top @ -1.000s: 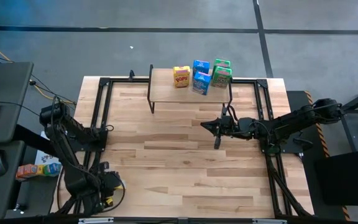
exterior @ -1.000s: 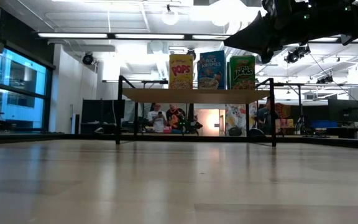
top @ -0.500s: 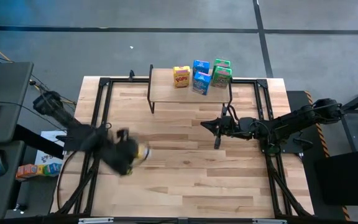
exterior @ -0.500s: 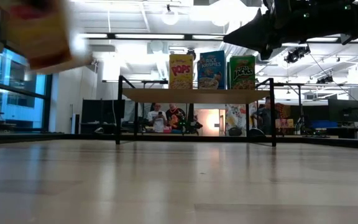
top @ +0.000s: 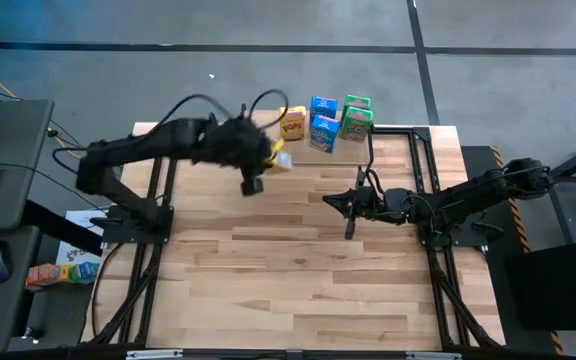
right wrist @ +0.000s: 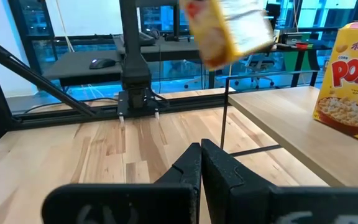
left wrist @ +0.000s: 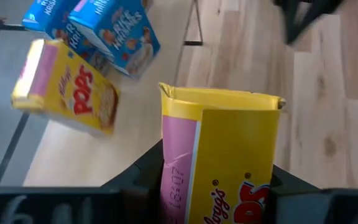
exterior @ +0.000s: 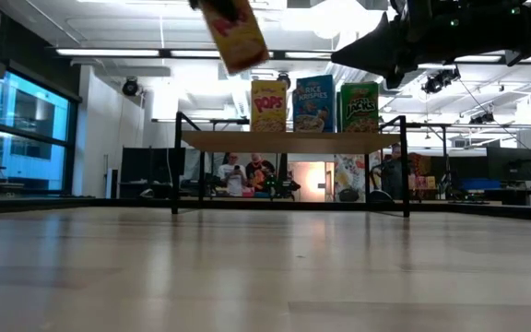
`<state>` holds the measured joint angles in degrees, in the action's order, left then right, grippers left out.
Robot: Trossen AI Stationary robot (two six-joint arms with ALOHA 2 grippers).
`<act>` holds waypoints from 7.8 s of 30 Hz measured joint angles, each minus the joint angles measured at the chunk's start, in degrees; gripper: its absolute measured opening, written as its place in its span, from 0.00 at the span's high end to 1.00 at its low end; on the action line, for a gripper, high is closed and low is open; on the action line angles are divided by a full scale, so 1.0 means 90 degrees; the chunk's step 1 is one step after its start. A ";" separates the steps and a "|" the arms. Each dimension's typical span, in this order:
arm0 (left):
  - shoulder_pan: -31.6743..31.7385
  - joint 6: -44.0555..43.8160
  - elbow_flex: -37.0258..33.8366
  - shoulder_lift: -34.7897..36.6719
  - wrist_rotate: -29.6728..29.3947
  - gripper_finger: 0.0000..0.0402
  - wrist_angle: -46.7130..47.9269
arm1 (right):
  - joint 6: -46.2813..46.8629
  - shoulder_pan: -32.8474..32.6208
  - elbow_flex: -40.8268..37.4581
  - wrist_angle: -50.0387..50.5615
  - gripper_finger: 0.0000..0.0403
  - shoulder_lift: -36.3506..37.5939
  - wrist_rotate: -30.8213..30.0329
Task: Stack cereal on shelf
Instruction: Put the yellow cereal box on the shelf, then return to Home Position
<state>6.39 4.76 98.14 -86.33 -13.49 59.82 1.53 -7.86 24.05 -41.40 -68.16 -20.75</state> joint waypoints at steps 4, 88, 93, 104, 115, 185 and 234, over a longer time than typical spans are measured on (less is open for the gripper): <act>0.0638 0.0504 0.0617 -0.0707 0.0369 0.71 0.0080 | 0.0008 0.0000 0.0000 0.0004 1.00 0.0000 0.0002; -0.0244 -0.0300 -0.0874 0.1229 0.0114 0.50 -0.1997 | 0.0015 0.0500 0.0000 0.0342 1.00 0.0000 0.0242; -0.1183 -0.0525 -0.3988 0.2869 -0.0069 0.57 -0.4567 | 0.0113 0.0500 0.0000 0.0344 1.00 0.0000 0.0298; -0.2516 -0.0602 -0.7902 0.5374 -0.1245 0.90 -0.7369 | 0.0001 0.0500 0.0000 0.0342 1.00 -0.0002 0.0308; -0.2501 -0.0429 -0.9419 0.7904 -0.0006 1.00 -0.6981 | 0.0122 0.0500 0.0000 0.0342 1.00 -0.0001 0.0306; -0.0915 -0.1178 -1.0828 0.8802 0.1279 1.00 -0.7401 | -0.0023 0.0481 -0.2601 0.4533 1.00 0.6783 0.2249; -0.0981 -0.1177 -1.0826 0.9482 0.1256 1.00 -0.6906 | -0.0006 0.0481 -0.2599 0.4545 1.00 0.6778 0.2239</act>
<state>-2.44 -5.84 0.71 -0.99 -2.19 -2.34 1.48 -3.53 0.67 -0.49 -7.16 -0.60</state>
